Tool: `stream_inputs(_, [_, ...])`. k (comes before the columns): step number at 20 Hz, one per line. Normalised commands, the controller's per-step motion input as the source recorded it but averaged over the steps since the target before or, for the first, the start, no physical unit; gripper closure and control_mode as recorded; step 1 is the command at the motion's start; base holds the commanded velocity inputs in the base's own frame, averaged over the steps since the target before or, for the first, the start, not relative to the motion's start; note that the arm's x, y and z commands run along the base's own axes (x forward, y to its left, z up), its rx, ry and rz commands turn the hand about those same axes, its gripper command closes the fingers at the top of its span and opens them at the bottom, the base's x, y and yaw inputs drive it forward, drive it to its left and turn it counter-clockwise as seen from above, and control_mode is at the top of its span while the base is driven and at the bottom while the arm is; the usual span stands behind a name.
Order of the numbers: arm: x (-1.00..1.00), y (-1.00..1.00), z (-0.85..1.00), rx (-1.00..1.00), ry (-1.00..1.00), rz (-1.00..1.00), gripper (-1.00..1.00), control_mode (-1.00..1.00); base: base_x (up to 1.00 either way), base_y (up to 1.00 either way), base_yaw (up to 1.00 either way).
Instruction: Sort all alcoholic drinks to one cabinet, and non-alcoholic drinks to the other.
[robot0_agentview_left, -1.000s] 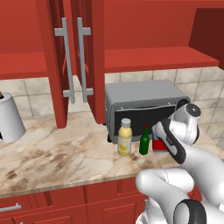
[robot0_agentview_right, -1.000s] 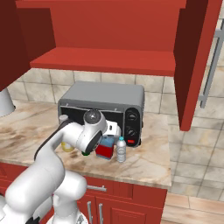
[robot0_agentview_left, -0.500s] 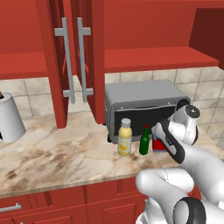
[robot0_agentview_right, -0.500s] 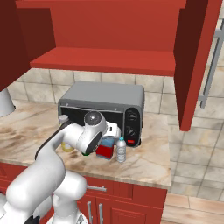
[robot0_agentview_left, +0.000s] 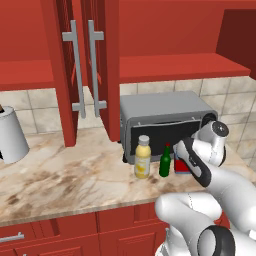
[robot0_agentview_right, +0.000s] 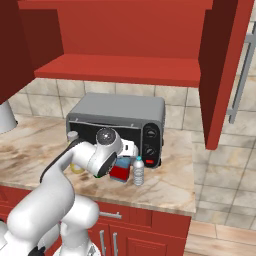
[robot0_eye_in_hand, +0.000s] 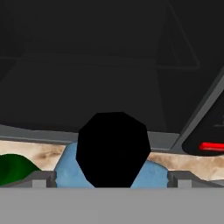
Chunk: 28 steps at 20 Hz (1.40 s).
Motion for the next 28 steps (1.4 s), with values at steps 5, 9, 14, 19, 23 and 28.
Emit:
stream_inputs(5, [0.05,0.0,0.0,0.0,-0.03,0.01,-1.0,-1.0,0.0,0.0,0.0])
stream_inputs(9, [0.04,0.0,0.0,0.0,-0.05,0.01,-1.0,-1.0,0.0,0.0,0.0])
stream_inputs(14, [0.04,0.0,0.0,0.0,-0.05,0.01,-1.0,-1.0,0.0,0.0,0.0])
stream_inputs(19, [0.01,0.0,0.0,0.0,-0.05,0.01,-1.0,-1.0,0.0,0.0,0.0])
stream_inputs(23, [0.0,0.0,0.0,0.0,-0.06,0.01,-1.0,-1.0,0.0,0.0,0.0])
stream_inputs(28, [0.0,0.0,0.0,0.0,-0.08,0.02,-1.0,-1.0,0.0,0.0,0.0])
